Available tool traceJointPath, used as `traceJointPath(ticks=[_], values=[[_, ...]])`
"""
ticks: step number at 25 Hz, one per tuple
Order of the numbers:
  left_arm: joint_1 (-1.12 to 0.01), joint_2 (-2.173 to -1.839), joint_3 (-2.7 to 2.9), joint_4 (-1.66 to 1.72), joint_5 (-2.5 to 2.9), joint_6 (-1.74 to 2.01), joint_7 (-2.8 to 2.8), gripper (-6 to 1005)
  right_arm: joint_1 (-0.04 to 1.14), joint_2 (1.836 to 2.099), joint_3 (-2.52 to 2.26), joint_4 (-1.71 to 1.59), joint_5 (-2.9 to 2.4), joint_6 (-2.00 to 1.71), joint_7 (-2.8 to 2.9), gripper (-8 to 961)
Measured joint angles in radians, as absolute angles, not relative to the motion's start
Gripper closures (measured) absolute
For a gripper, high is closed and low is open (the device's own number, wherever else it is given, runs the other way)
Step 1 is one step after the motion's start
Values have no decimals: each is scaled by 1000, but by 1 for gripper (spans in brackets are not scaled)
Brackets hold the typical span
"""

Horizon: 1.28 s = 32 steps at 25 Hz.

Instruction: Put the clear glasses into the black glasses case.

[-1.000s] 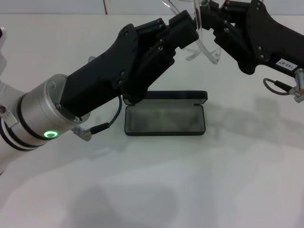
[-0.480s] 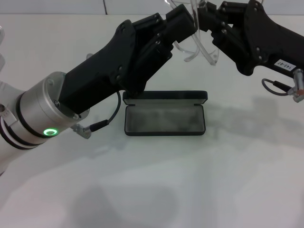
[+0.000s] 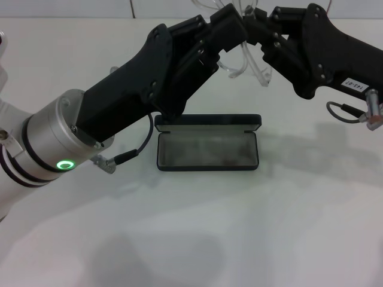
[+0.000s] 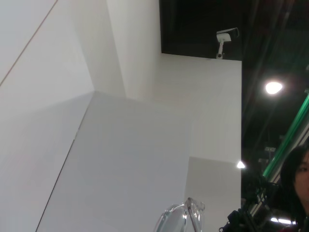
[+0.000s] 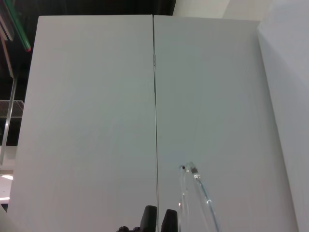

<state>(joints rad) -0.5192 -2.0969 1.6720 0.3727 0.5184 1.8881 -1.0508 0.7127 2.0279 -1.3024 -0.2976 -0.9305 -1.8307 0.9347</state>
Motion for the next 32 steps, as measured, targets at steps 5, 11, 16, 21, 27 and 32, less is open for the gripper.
traceJointPath(ticks=[5,11,16,21,27,32], values=[[-517,-2097,1672,373,518,1888,-1051,888,715,2028,-1312,-298,-929,-1829,935,884],[-514,-2096,1672,373,518,1888,-1050,888,715,2028,-1309,-298,-928,-1828,935,884],[-516,-2096,1672,373,518,1888,-1050,889,715,2028,-1310,-298,-927,-1828,935,884],[-517,-2095,1673,373,520,1888,-1050,889,714,2028,-1306,-298,-926,-1828,934,884],[-513,-2093,1679,373,536,1905,-1051,889,701,2027,-1292,-298,-911,-1829,929,884],[-494,-2086,1676,373,552,1941,-1051,889,671,2021,-1269,-319,-900,-1833,928,884]])
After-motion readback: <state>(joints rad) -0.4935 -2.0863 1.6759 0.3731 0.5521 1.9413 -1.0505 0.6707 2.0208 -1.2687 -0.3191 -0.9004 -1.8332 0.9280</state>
